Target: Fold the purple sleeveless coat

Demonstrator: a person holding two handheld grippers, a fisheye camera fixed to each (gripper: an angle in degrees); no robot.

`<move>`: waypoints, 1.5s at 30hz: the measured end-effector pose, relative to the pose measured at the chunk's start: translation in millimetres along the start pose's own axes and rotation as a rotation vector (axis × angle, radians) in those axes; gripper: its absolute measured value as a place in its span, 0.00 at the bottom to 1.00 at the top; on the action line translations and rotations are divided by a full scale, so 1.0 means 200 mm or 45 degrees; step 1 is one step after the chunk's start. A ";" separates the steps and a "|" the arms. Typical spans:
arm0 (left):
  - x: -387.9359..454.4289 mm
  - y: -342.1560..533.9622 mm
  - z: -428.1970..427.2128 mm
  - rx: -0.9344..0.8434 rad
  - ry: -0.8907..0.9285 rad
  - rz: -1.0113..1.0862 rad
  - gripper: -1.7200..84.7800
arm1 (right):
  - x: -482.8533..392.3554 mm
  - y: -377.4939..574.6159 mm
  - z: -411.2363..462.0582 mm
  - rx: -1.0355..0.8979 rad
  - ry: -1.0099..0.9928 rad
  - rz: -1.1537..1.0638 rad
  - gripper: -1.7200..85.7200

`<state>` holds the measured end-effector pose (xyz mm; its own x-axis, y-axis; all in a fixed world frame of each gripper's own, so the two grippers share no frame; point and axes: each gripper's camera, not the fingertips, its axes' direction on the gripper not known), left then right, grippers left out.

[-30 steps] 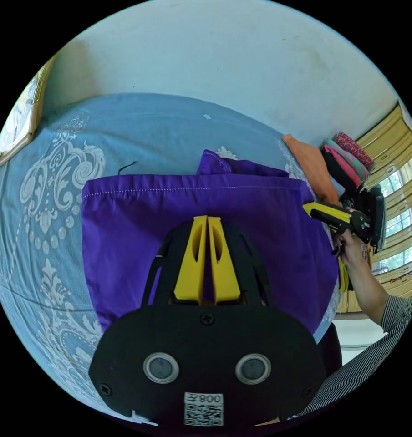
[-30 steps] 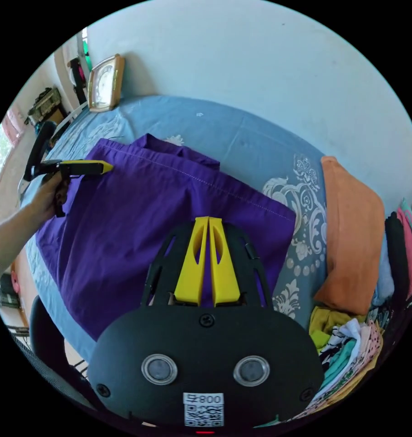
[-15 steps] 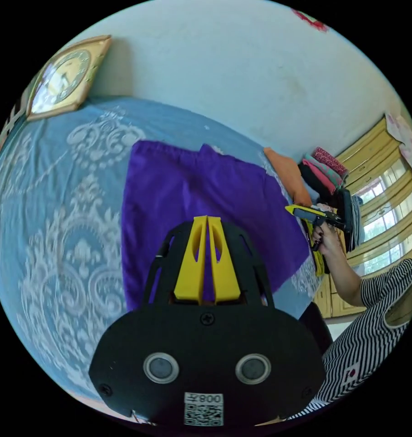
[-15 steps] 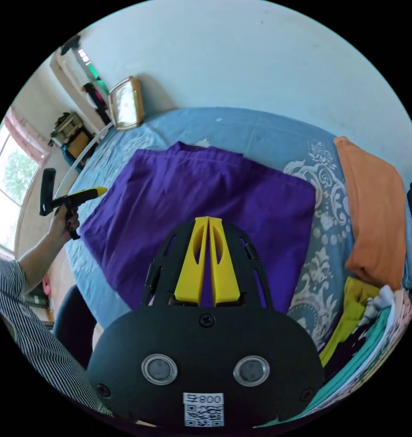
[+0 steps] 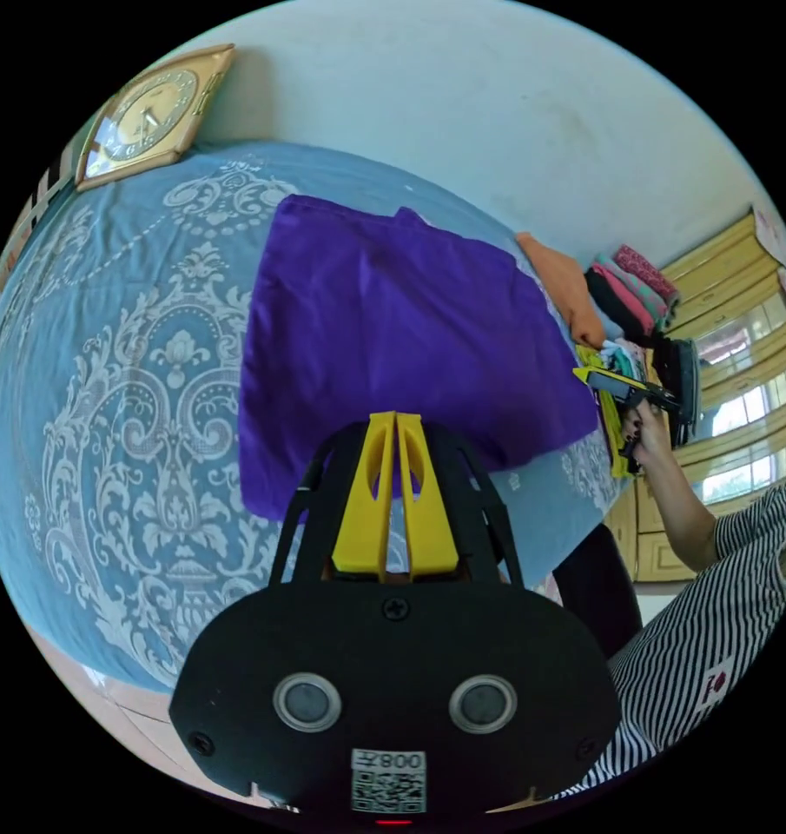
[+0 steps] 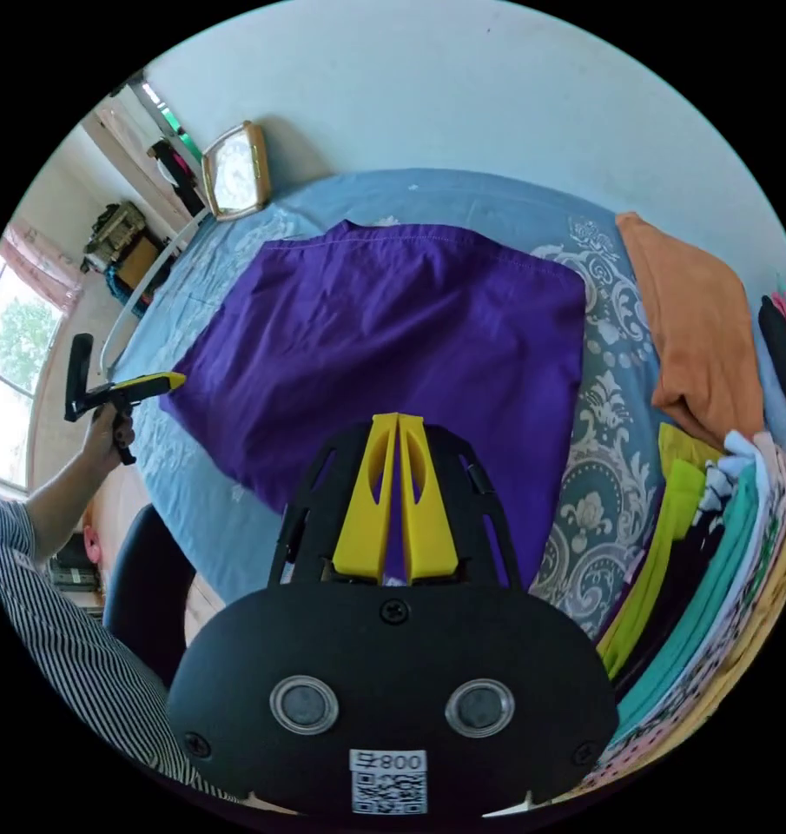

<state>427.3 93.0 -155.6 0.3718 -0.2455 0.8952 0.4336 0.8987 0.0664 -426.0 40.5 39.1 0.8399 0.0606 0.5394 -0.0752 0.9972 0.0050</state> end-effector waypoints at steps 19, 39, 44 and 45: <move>0.18 0.50 -0.04 0.070 0.372 -0.203 0.03 | 0.18 0.83 -0.20 0.121 -0.236 0.329 0.02; 0.74 0.46 0.30 -0.137 0.271 0.004 0.02 | -0.33 0.86 0.48 -0.195 -0.184 -0.112 0.02; 0.78 0.57 0.11 -0.015 0.115 -0.111 0.02 | -0.25 1.01 0.46 -0.114 -0.204 -0.050 0.02; 0.76 0.58 0.11 -0.029 0.104 -0.150 0.02 | -0.22 1.06 0.50 -0.141 -0.204 -0.030 0.02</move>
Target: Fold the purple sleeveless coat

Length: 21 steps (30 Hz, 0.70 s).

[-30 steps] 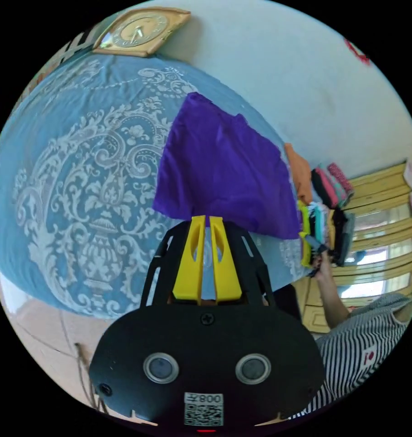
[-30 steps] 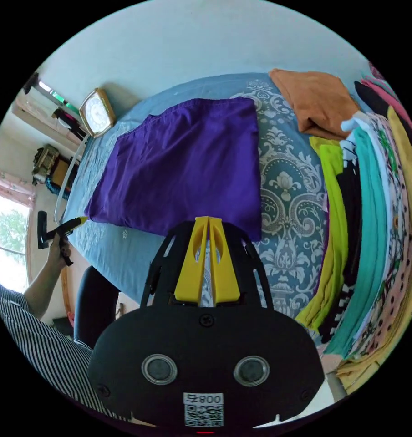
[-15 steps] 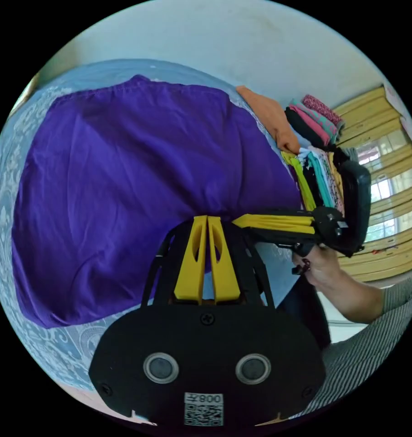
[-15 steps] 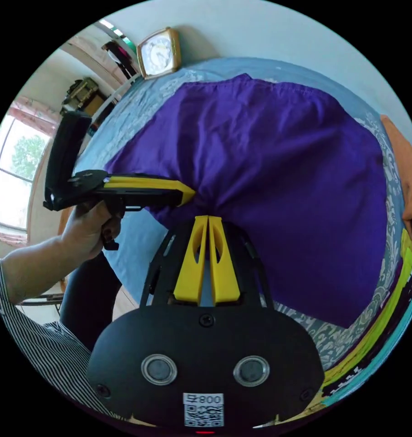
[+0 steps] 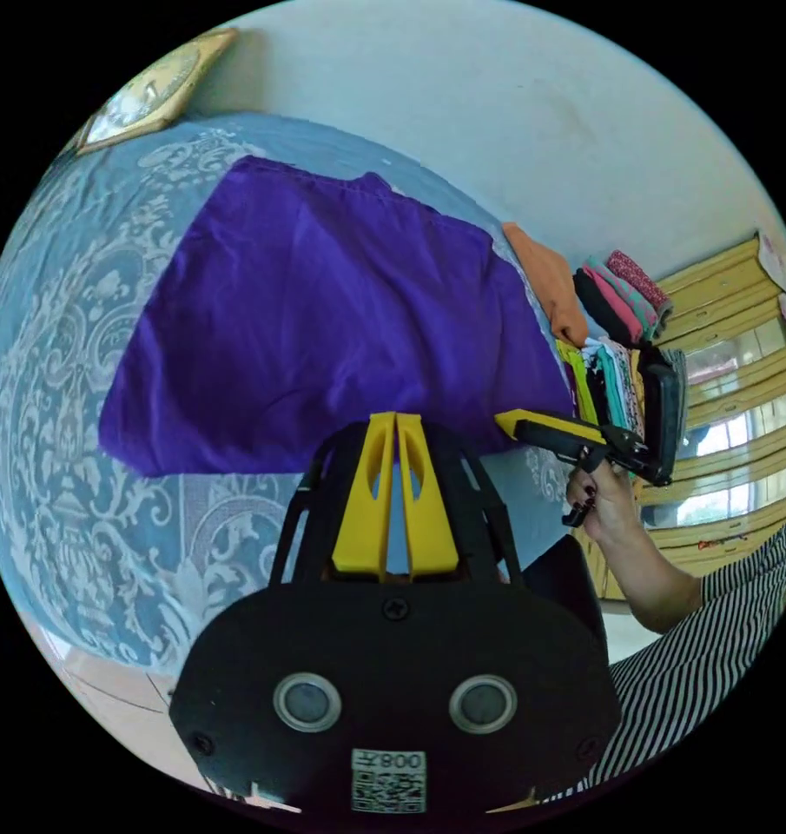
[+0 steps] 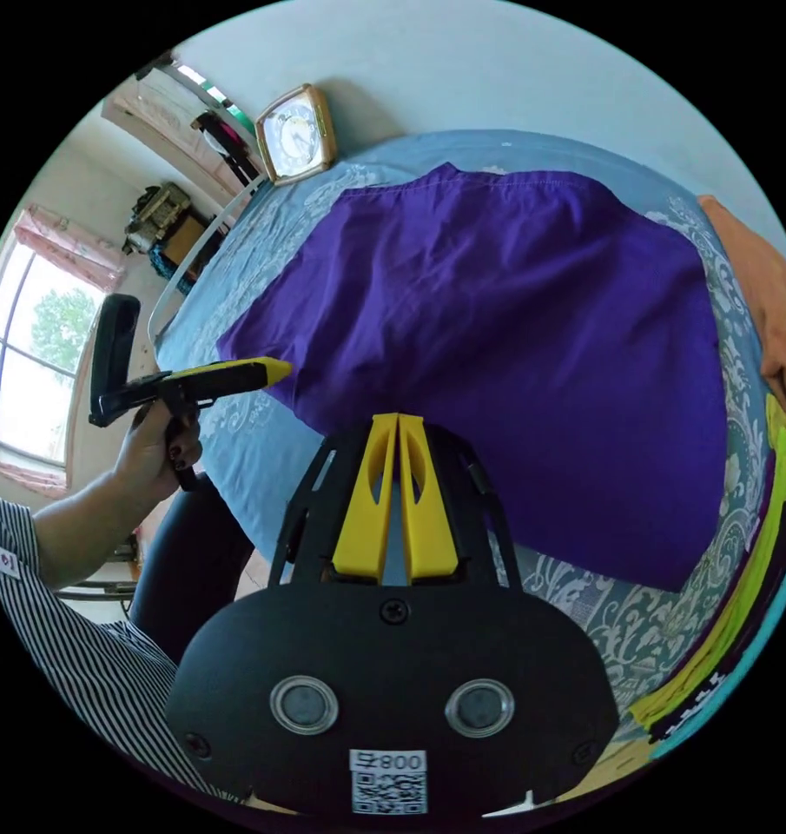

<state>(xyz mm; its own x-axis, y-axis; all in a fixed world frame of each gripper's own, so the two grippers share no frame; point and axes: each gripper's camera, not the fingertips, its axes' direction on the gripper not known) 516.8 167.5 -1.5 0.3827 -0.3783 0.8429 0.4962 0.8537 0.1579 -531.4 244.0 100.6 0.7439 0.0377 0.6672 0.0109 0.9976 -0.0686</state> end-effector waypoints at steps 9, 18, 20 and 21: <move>0.27 0.05 -0.05 -0.055 0.186 0.149 0.05 | 0.46 0.60 -0.18 0.236 -0.038 0.426 0.03; 1.05 -0.02 0.17 -0.242 0.269 0.655 0.12 | 0.94 1.06 -0.15 0.404 -0.074 0.834 0.10; 1.23 -0.04 0.22 -0.284 0.258 0.739 0.13 | 0.98 1.07 -0.08 0.393 -0.099 0.848 0.10; 1.28 -0.04 0.23 -0.295 0.256 0.760 0.13 | 1.02 1.08 -0.04 0.387 -0.113 0.870 0.10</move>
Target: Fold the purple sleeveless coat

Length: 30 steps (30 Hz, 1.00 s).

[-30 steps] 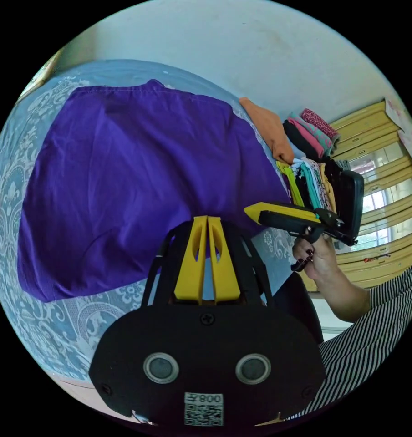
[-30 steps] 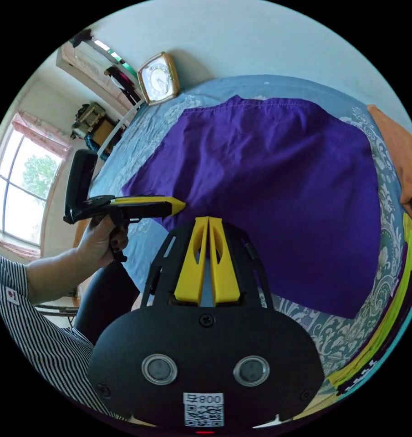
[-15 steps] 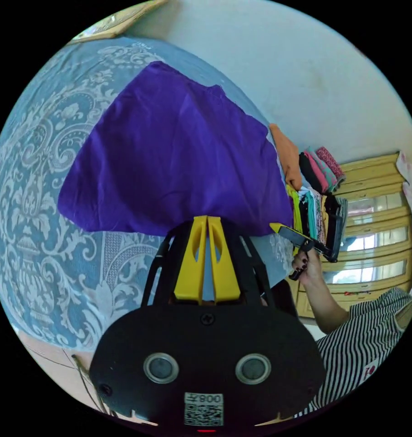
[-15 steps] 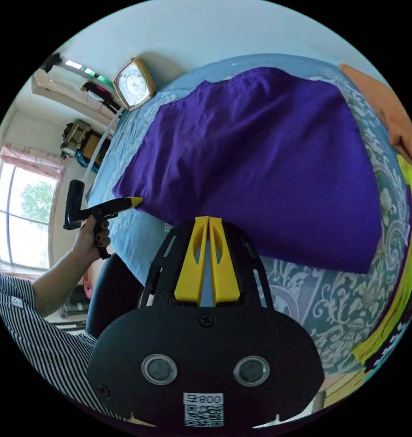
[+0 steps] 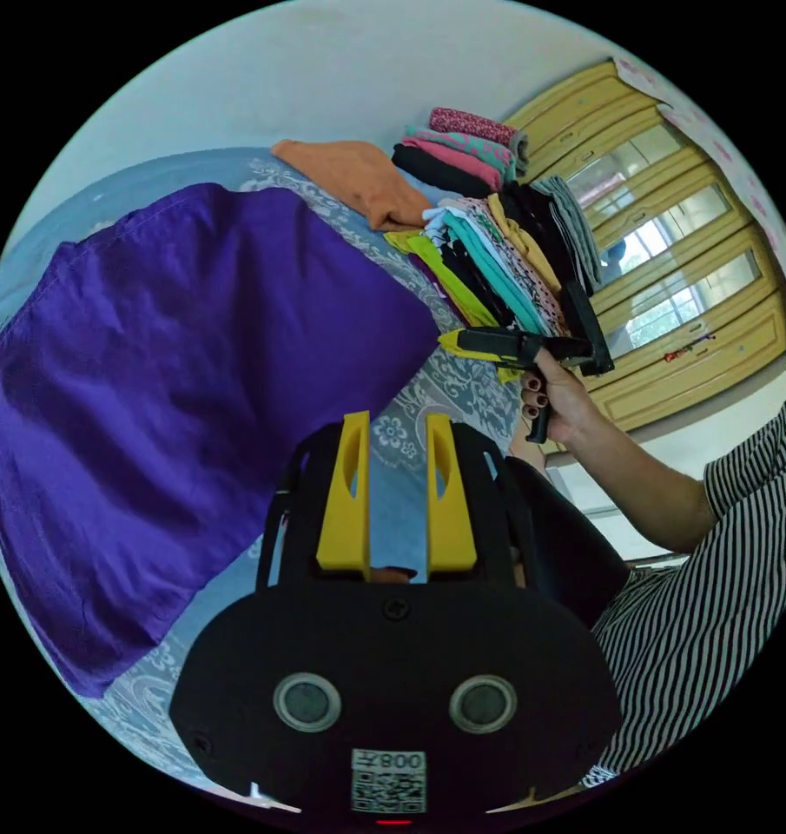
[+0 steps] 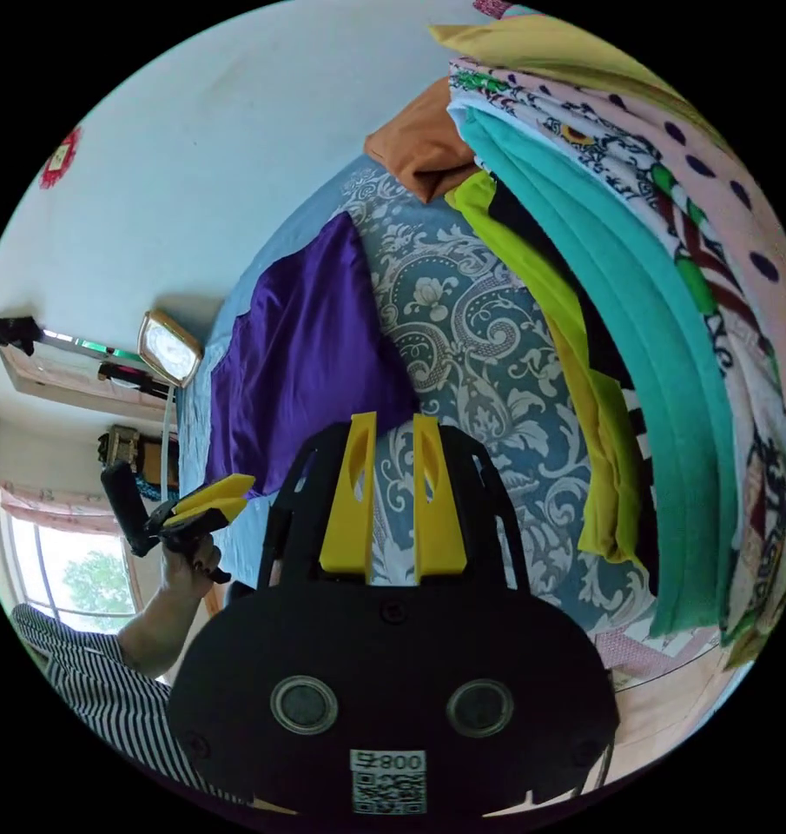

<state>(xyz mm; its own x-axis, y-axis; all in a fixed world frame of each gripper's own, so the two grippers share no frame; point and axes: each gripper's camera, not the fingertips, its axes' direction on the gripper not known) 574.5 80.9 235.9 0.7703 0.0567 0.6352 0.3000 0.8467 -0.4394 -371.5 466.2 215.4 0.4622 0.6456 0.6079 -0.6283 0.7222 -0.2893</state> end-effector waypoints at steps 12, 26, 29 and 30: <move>0.50 -0.42 0.20 -0.148 -0.097 0.229 0.15 | 0.30 0.01 0.18 -0.007 -0.166 0.001 0.04; 0.93 -0.60 0.22 -0.113 -0.530 0.304 0.05 | 0.14 -0.13 0.27 -0.016 -0.346 -0.320 0.03; 0.90 -0.58 0.14 -0.031 -0.456 0.200 0.04 | 0.14 -0.21 0.27 0.025 -0.339 -0.354 0.03; 0.89 -0.58 0.12 -0.016 -0.443 0.179 0.04 | 0.15 -0.25 0.27 0.051 -0.333 -0.350 0.03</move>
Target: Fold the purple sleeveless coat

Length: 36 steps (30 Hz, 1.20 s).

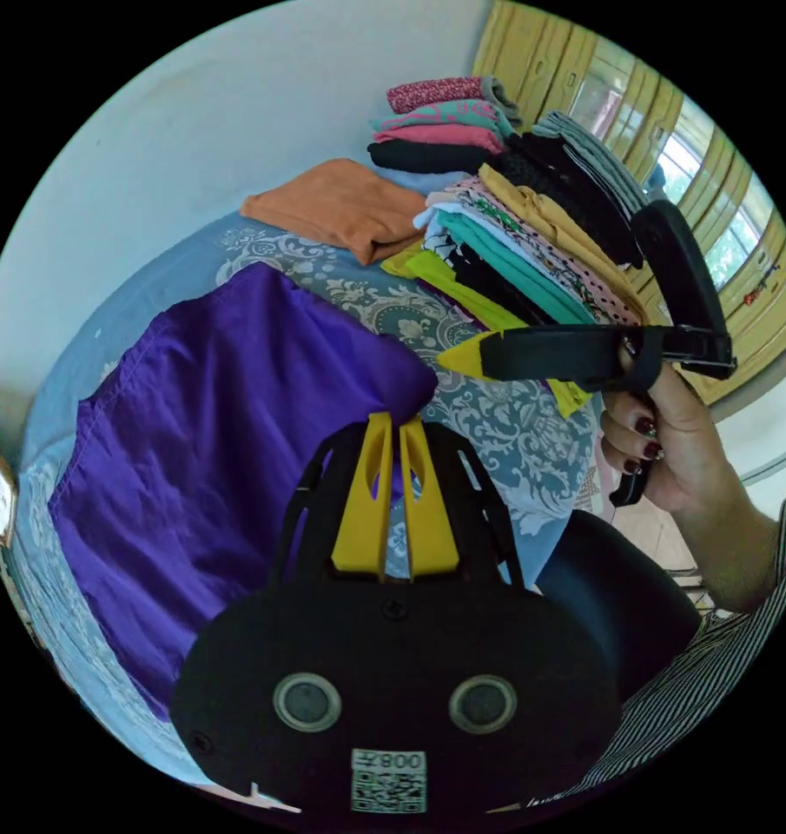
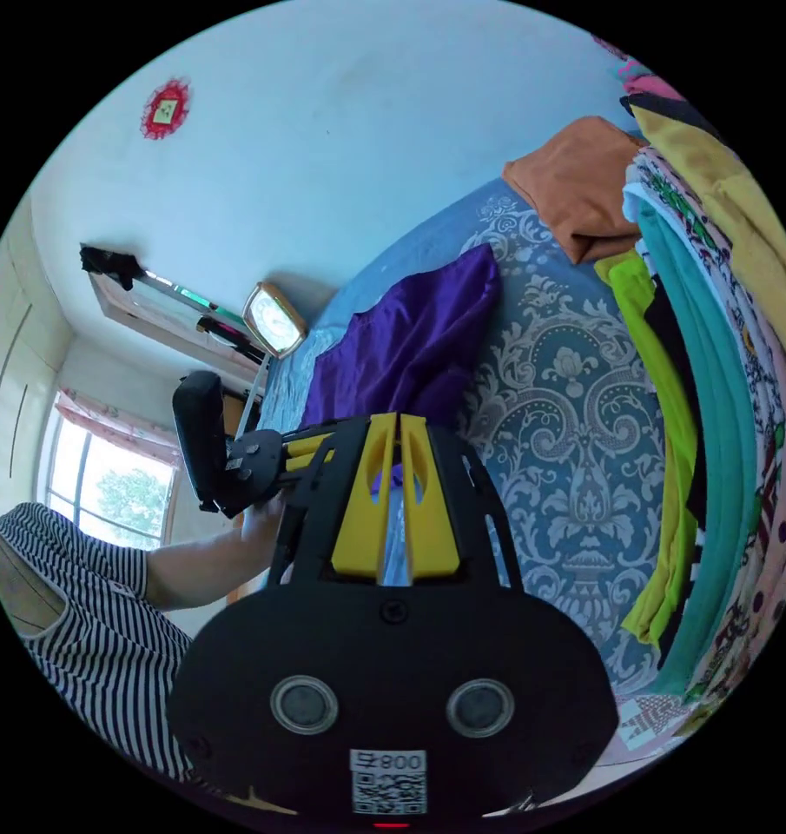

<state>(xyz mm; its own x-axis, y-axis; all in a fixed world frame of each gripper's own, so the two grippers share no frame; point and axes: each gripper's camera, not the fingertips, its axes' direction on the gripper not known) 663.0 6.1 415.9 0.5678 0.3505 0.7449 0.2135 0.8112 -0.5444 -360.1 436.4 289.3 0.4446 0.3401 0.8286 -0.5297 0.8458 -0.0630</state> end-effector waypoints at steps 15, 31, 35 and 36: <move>-0.11 0.10 -0.01 0.087 0.086 -0.084 0.04 | 0.45 -0.87 0.48 -0.046 -0.143 0.214 0.10; -0.37 0.31 0.26 0.097 0.175 -0.069 0.04 | 0.39 -1.51 0.86 -0.184 -0.118 0.302 0.10; -0.48 0.39 0.33 0.111 0.190 -0.071 0.04 | 0.32 -1.62 0.89 -0.193 -0.139 0.309 0.08; -0.49 0.41 0.34 0.114 0.194 -0.073 0.04 | 0.30 -1.65 0.91 -0.207 -0.156 0.311 0.07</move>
<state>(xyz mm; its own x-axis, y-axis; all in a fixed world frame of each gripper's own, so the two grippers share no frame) 569.6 69.9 324.7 0.6721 0.2331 0.7028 0.1813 0.8684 -0.4615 -289.8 102.4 459.9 0.2227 0.4976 0.8383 -0.4829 0.8033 -0.3486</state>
